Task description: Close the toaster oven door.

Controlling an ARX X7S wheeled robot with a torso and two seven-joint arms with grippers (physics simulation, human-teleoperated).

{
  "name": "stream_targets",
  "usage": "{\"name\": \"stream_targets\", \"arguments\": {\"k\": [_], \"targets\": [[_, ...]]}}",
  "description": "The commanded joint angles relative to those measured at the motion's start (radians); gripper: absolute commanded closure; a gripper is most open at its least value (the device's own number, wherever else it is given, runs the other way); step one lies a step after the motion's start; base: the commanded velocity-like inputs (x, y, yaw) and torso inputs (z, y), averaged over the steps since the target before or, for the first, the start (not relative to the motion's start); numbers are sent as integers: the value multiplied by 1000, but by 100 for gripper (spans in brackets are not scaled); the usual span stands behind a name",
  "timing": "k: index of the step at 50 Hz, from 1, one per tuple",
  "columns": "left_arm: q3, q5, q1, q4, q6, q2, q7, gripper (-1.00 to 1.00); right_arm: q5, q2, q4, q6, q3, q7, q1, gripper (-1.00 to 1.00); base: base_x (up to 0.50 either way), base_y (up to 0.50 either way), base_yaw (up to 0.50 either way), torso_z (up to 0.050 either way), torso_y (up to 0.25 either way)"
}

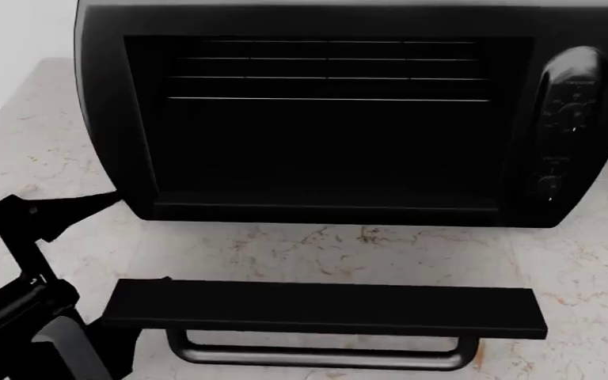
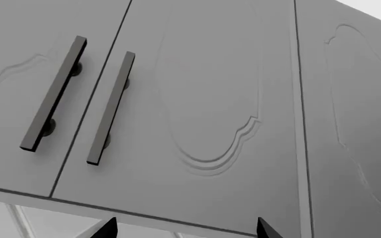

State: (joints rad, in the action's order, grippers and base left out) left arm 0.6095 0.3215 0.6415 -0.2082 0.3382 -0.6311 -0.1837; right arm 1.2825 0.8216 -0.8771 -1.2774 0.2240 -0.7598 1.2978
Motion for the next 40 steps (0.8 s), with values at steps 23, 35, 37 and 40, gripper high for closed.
{"name": "stream_targets", "arguments": {"k": [23, 35, 37, 40], "targets": [[-186, -248, -88, 283, -412, 84, 96, -100, 40, 17, 11, 13, -17, -32, 28, -100, 0, 0, 0, 0, 2], [-249, -314, -129, 452, -699, 143, 150, -100, 86, 35, 9, 15, 0, -60, 30, -100, 0, 0, 1, 1, 1], [-273, -336, -129, 482, -776, 166, 168, -100, 89, 38, 10, 17, 3, -61, 29, -100, 0, 0, 3, 0, 5], [-285, -351, -127, 506, -829, 185, 180, -100, 91, 40, 10, 19, 2, -62, 30, -100, 0, 0, 1, 0, 0]]}}
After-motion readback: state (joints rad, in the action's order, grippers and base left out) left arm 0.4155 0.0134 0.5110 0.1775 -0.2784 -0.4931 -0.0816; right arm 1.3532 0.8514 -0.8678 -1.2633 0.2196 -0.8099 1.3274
